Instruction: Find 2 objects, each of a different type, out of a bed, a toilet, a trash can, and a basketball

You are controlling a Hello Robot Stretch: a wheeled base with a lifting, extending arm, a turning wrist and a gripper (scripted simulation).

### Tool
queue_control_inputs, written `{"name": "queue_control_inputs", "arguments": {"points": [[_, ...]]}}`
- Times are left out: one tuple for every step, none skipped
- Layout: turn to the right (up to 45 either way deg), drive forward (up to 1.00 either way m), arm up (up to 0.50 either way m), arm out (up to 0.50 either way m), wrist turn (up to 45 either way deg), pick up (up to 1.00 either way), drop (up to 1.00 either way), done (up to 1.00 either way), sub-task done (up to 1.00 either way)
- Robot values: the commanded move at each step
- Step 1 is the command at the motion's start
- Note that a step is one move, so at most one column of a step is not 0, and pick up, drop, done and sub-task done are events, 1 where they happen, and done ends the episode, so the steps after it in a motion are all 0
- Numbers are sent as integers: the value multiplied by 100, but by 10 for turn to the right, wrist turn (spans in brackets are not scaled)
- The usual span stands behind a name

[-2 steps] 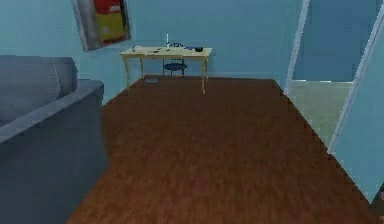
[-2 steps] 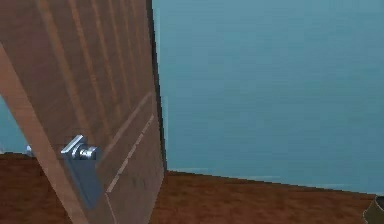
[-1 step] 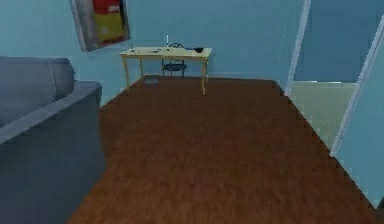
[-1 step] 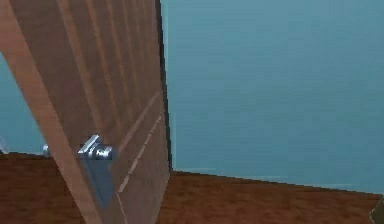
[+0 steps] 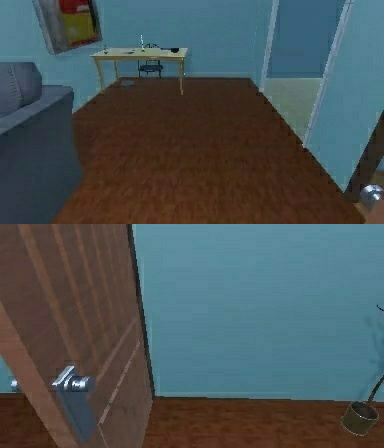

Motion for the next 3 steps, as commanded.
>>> {"name": "queue_control_inputs", "arguments": {"points": [[0,65,0,0,0,0,0,0,0],[420,0,0,0,0,0,0,0,0],[30,0,0,0,0,0,0,0,0]]}}
